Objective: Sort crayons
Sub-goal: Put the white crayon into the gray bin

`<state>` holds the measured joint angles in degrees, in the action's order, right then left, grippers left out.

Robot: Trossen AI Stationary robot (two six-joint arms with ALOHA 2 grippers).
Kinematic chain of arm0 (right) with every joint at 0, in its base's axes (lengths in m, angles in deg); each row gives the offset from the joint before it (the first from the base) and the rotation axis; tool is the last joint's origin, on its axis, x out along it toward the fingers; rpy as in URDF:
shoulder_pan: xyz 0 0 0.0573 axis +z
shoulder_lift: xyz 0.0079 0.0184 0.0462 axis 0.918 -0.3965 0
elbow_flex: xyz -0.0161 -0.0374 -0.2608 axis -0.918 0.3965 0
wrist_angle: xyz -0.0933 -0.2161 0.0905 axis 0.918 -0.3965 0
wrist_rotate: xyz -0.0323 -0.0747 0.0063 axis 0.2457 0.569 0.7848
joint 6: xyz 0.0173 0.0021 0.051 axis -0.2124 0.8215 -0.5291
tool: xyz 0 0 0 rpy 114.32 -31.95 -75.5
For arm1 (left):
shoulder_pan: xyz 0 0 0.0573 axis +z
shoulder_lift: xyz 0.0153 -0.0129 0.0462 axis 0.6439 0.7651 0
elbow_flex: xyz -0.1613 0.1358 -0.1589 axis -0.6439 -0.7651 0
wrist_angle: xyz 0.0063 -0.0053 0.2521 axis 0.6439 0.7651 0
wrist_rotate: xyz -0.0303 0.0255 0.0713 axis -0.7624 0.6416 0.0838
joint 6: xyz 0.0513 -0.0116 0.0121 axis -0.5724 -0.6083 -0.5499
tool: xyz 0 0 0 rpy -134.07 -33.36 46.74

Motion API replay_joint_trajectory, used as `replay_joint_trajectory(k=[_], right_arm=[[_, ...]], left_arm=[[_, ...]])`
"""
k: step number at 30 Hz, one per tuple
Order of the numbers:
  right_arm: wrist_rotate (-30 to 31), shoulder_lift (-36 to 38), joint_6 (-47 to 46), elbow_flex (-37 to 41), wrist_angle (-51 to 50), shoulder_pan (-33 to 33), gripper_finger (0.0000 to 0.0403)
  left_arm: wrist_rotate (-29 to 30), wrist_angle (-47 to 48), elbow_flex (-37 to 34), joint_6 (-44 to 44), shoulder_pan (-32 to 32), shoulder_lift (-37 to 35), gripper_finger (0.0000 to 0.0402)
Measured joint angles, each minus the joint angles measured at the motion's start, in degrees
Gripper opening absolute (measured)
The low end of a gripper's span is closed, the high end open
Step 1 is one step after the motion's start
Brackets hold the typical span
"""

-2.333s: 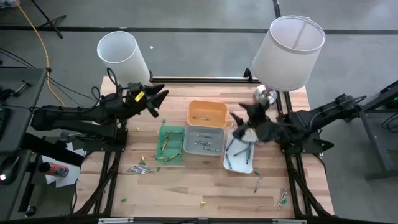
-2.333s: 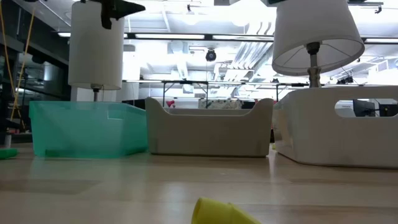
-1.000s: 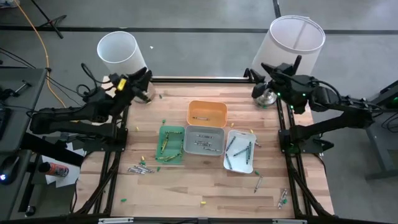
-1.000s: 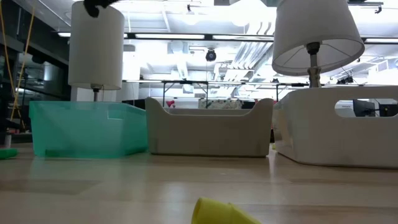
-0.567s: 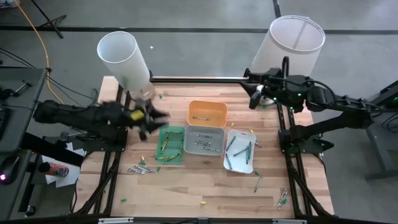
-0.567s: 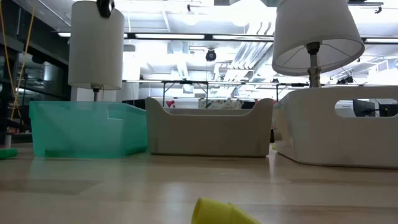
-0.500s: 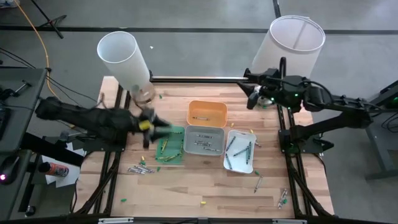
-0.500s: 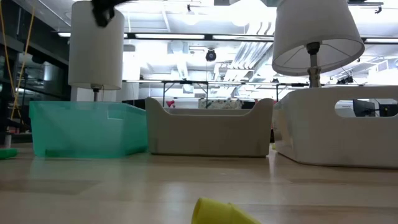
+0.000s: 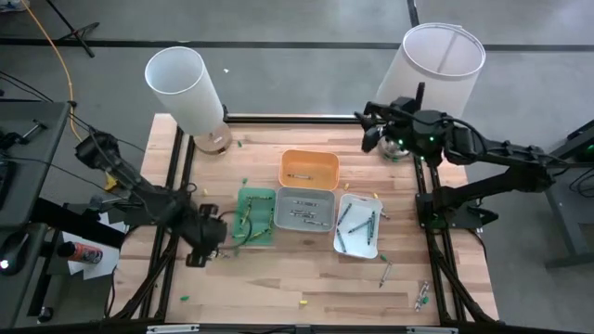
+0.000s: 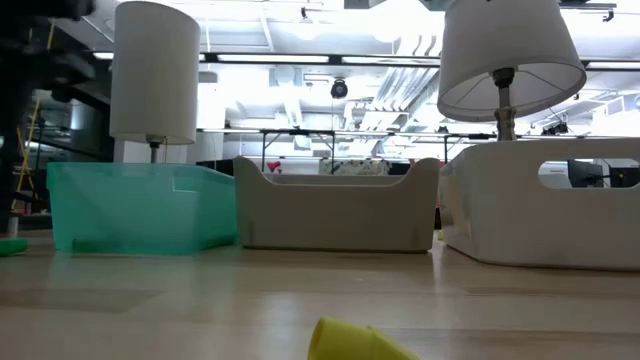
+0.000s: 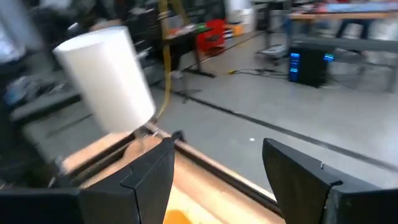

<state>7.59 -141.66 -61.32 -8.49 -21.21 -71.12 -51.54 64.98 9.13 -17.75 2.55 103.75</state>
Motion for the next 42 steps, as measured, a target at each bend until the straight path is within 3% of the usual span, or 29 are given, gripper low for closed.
replay_joint_trajectory(k=[5,12,17,21,28,37,42], right_arm=[[9.11,-0.57,-2.95,0.00,7.33,-2.99,0.0236],[3.32,-0.15,-7.28,0.00,12.40,-7.96,0.0236],[0.03,-0.57,-8.96,0.00,4.82,-8.07,0.0236],[-0.21,-1.64,-11.13,0.00,0.88,-7.99,0.0236],[-0.62,-2.62,-14.75,0.00,-0.58,-7.91,0.0236],[-1.77,-2.58,-21.22,0.00,-4.58,-5.99,0.0236],[-1.74,-2.58,-22.46,0.00,-4.63,-5.87,0.0236]], left_arm=[[-0.26,4.05,0.00,1.39,-6.70,4.69,0.0209],[-9.48,2.90,0.00,2.67,-10.42,8.15,0.0209],[-4.67,-4.31,-2.51,2.06,-11.42,9.12,0.0209],[-4.69,-8.20,-5.40,7.49,-11.77,10.36,0.0209],[-3.94,-9.49,-6.32,12.16,-14.10,10.59,0.0209],[3.50,-9.14,-6.44,13.43,-20.84,10.50,0.0209],[3.16,-10.78,-8.99,14.58,-23.79,10.50,0.0209]])
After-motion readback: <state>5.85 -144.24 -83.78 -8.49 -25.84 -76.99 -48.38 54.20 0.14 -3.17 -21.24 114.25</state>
